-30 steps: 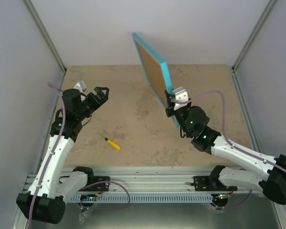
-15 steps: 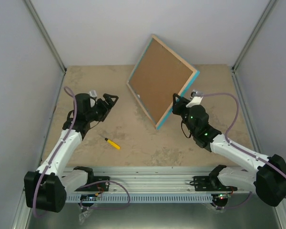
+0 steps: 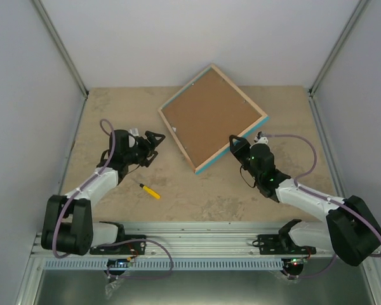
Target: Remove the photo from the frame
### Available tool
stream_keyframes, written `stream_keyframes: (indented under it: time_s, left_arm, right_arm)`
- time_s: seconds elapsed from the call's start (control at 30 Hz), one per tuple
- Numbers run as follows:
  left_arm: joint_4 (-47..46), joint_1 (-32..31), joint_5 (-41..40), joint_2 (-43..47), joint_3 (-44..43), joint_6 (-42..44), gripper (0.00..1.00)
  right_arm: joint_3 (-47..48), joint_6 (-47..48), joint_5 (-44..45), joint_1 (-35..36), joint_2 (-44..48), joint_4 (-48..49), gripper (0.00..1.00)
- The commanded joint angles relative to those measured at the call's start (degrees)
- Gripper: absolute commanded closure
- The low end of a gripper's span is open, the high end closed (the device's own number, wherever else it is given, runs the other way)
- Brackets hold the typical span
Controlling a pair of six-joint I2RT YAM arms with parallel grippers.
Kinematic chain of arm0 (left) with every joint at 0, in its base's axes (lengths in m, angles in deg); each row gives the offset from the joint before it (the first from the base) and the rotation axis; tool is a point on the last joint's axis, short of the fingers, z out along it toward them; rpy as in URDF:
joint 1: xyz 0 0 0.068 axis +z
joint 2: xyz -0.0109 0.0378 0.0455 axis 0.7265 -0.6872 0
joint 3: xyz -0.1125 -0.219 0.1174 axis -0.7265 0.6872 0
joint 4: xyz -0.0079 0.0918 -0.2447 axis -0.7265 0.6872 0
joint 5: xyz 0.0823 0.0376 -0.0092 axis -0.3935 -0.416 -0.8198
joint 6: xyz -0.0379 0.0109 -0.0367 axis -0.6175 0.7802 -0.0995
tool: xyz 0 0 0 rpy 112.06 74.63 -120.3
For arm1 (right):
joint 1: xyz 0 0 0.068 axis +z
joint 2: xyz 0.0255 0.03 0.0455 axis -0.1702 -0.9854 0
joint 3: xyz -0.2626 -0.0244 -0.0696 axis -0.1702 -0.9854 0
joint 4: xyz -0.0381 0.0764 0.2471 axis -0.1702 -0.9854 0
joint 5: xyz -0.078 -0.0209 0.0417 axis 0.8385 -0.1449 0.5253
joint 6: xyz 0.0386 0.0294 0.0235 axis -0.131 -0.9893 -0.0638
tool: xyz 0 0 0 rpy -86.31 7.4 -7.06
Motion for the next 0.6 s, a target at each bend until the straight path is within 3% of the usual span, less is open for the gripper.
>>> stream_keyframes:
  time_s: [0.0, 0.27, 0.57]
  left_arm:
    - [-9.69, 0.26, 3.72, -4.23, 1.13, -2.27, 0.03]
    - [-21.32, 0.27, 3.44, -12.66, 3.71, -5.34, 0.07]
    - [-31.14, 0.27, 4.84, -20.94, 5.11, -9.36, 0.19]
  right_arm:
    - [-2.26, -0.43, -7.57, -0.27, -0.19, 1.54, 1.00]
    - [-3.42, -1.53, -17.26, -2.53, -3.32, 6.68, 1.00]
    - [-4.31, -2.31, -19.81, -4.37, -3.77, 4.59, 1.00]
